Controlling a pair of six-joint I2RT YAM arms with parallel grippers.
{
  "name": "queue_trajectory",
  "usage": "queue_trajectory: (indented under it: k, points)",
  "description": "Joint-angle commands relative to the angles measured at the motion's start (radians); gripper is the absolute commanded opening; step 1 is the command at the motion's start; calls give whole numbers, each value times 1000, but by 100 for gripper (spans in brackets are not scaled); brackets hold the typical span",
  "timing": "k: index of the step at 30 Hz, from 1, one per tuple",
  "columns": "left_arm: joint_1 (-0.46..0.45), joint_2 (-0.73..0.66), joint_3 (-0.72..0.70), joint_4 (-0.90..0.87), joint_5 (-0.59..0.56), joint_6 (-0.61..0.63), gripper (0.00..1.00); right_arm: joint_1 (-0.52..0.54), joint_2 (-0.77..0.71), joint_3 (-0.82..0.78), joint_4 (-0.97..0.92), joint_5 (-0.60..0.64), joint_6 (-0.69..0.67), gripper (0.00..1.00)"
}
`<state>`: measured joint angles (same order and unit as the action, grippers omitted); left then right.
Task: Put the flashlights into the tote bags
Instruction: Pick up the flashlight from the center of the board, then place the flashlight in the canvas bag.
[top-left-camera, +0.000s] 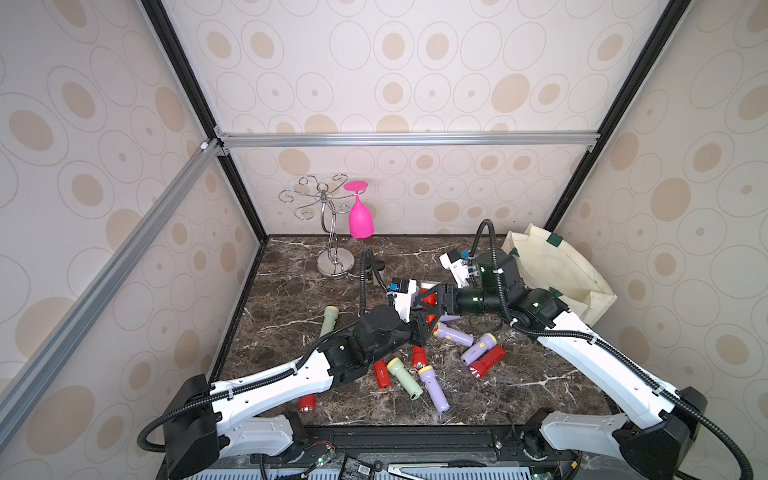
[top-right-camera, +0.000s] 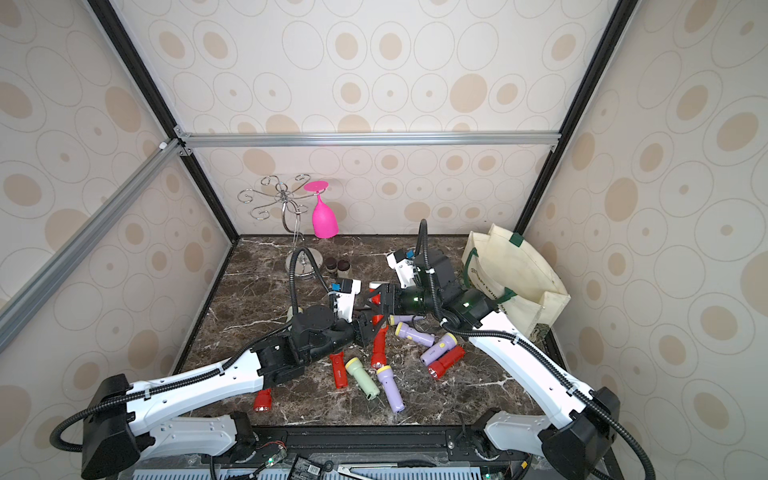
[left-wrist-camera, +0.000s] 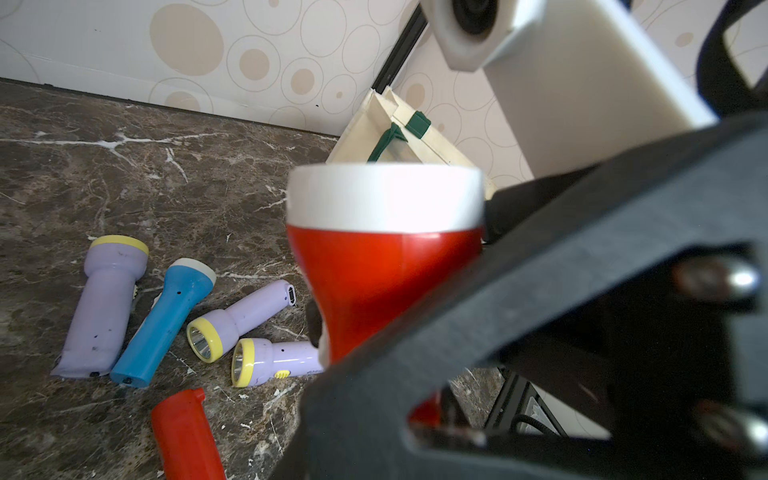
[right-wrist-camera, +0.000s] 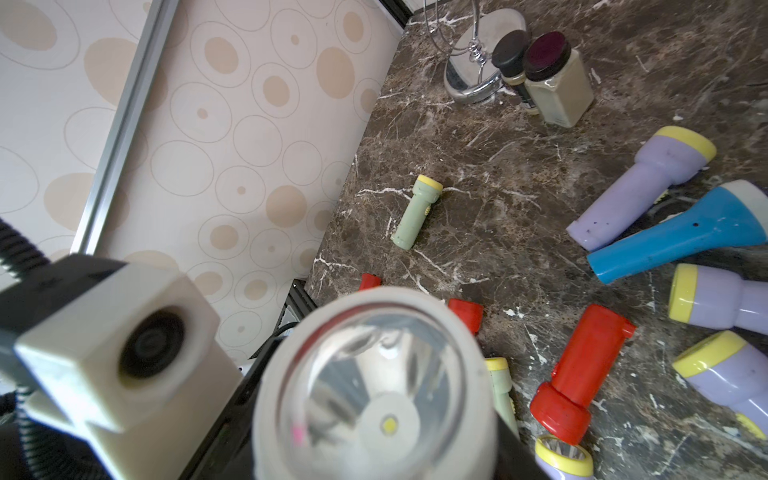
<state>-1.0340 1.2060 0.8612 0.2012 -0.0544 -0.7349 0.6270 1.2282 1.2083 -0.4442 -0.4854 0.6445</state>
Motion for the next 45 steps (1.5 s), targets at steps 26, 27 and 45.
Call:
queue_trajectory:
  k: [26,27,45]
  points:
    - [23,-28,-13,-140,-99,-23,100,-281,11,284,-412,268,-214,0]
    - [40,-16,-5,-181,-97,-32,100,-316,27,319,-440,275,-238,0]
    - [127,119,136,-371,35,54,100,-776,398,706,-694,475,-503,0]
